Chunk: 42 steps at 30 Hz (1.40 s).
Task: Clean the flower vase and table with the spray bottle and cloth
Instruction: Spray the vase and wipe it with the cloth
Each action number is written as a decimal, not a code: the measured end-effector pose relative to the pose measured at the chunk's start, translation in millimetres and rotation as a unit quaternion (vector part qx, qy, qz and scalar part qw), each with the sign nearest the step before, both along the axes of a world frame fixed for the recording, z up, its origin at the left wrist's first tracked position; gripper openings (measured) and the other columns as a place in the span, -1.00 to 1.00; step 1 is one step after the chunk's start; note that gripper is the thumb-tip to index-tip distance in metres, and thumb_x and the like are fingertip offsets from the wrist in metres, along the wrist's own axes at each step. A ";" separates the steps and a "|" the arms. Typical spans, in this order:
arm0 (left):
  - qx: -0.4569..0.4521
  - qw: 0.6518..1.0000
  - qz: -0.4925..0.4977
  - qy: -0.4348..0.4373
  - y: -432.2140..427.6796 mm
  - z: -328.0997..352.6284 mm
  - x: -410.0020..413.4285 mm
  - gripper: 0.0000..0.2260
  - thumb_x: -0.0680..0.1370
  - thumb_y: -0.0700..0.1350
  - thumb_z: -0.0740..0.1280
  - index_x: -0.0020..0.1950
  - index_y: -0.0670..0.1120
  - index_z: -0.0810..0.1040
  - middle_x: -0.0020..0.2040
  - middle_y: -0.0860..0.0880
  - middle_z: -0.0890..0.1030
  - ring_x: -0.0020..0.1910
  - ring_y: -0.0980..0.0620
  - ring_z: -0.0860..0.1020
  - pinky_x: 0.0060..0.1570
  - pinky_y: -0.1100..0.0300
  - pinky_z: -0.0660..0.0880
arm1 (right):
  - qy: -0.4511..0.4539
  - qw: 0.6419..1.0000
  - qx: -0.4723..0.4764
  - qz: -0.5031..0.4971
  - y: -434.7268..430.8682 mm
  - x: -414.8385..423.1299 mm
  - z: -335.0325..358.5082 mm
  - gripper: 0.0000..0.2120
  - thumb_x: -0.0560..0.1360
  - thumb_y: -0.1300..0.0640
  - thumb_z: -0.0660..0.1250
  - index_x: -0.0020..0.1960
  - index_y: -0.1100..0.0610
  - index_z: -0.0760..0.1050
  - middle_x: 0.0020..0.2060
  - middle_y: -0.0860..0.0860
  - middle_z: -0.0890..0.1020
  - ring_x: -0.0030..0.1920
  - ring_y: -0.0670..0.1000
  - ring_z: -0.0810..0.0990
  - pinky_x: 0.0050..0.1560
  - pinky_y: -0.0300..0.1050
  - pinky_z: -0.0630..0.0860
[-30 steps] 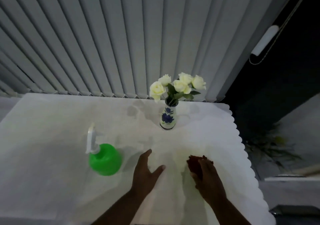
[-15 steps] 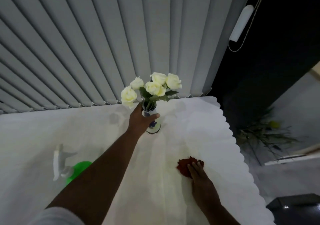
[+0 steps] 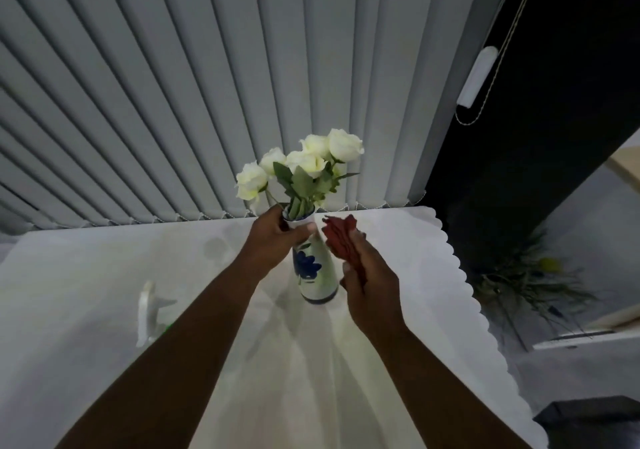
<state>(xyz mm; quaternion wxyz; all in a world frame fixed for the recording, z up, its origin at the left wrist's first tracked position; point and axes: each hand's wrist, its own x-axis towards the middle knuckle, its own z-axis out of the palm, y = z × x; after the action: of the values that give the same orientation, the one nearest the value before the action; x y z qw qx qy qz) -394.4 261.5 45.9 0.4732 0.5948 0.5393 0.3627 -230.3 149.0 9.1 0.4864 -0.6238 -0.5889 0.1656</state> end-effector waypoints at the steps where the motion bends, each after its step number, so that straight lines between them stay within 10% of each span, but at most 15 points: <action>1: 0.008 1.000 -0.006 -0.007 -6.1 8.7 -3.0 -0.66 0.37 -0.05 0.52 0.10 -0.03 0.59 0.00 0.00 0.69 -0.01 0.05 0.65 0.02 0.09 0.59 | -0.026 0.999 0.014 0.022 4.6 -12.7 4.4 -0.49 0.58 0.28 0.23 0.51 0.11 0.23 0.46 -0.02 0.36 0.46 -0.30 0.19 0.44 -0.32 0.25; 5: 0.048 0.999 0.000 0.008 -30.8 34.9 -15.8 -0.74 0.38 0.01 0.49 0.04 0.05 0.60 -0.03 0.07 0.69 -0.03 0.10 0.64 0.01 0.11 0.57 | -0.039 0.991 0.003 0.128 -2.9 -53.8 10.0 -0.45 0.63 0.16 0.16 0.56 0.08 0.05 0.53 0.09 0.24 0.54 0.02 0.17 0.54 -0.01 0.16; 13: 0.061 0.994 0.084 -0.033 -53.3 71.3 -53.1 -0.75 0.30 0.12 0.50 -0.09 0.09 0.63 -0.09 0.04 0.71 -0.06 0.05 0.66 0.06 0.01 0.59 | -0.257 0.956 0.029 0.139 -77.5 -70.9 -37.0 -0.37 0.55 0.31 0.28 0.54 0.15 0.11 0.55 0.19 0.13 0.54 0.18 0.13 0.48 -0.13 0.08; 18: 0.039 0.997 0.035 -0.060 -79.3 67.1 -50.5 -0.62 0.32 0.02 0.52 0.09 -0.06 0.62 0.01 -0.02 0.71 0.01 0.03 0.66 0.07 0.02 0.58 | -0.142 0.973 0.077 0.164 -67.0 -77.7 19.1 -0.44 0.59 0.26 0.18 0.54 0.17 0.09 0.56 0.14 0.09 0.57 0.12 0.04 0.54 -0.17 0.04; 23: 0.008 0.996 -0.034 -0.083 -90.9 75.7 -51.9 -0.57 0.33 -0.03 0.51 0.14 -0.15 0.59 0.05 -0.12 0.70 0.05 -0.08 0.66 0.09 0.01 0.56 | 0.139 0.977 -0.043 0.156 -59.1 -61.5 53.3 -0.52 0.63 0.25 0.15 0.38 -0.26 0.30 0.16 -0.39 0.58 0.10 -0.18 0.61 0.11 -0.31 0.54; 27: 0.014 0.993 -0.032 -0.113 -92.8 96.5 -50.4 -0.73 0.43 -0.17 0.45 0.11 -0.19 0.58 -0.04 -0.09 0.70 -0.07 0.01 0.66 -0.07 0.18 0.57 | 0.238 0.955 -0.103 0.147 -78.1 -54.3 38.1 -0.57 0.55 0.00 0.25 0.41 -0.13 0.36 0.08 -0.19 0.67 -0.09 -0.16 0.64 -0.09 -0.08 0.65; 31: 0.004 0.992 -0.035 -0.122 -94.7 104.4 -49.4 -0.72 0.45 -0.13 0.43 0.13 -0.19 0.58 -0.01 -0.11 0.69 -0.03 -0.03 0.66 -0.04 0.20 0.57 | 0.208 0.960 -0.089 0.166 -104.8 -65.6 34.7 0.02 0.22 0.11 0.66 0.51 -0.01 0.15 0.41 -0.26 0.39 0.34 -0.26 0.43 0.24 -0.34 0.46; 37: -0.004 0.990 -0.029 -0.140 -104.3 104.4 -38.5 -0.74 0.48 -0.13 0.39 0.16 -0.16 0.58 0.00 -0.06 0.70 0.00 0.00 0.65 -0.05 0.25 0.55 | 0.035 0.998 -0.036 0.040 -102.9 -69.0 38.5 0.02 0.17 -0.19 0.59 0.44 -0.30 0.04 0.33 -0.59 0.16 0.31 -0.50 0.23 0.23 -0.61 0.21; 42: -0.007 0.985 0.131 -0.110 -106.5 109.2 -12.8 -0.50 0.14 0.28 0.51 -0.05 0.02 0.68 -0.11 0.04 0.73 -0.08 0.04 0.68 -0.06 0.11 0.58 | -0.097 0.994 0.027 -0.037 -101.1 -64.5 36.8 -0.08 0.19 -0.14 0.58 0.42 0.09 0.25 0.32 -0.05 0.50 0.28 -0.02 0.52 0.30 -0.30 0.35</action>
<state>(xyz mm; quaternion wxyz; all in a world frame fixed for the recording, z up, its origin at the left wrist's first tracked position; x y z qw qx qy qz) -407.2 155.0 155.1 0.4823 0.4719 0.5597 0.4811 -294.8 48.0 45.9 0.4497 -0.6449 -0.6140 0.0705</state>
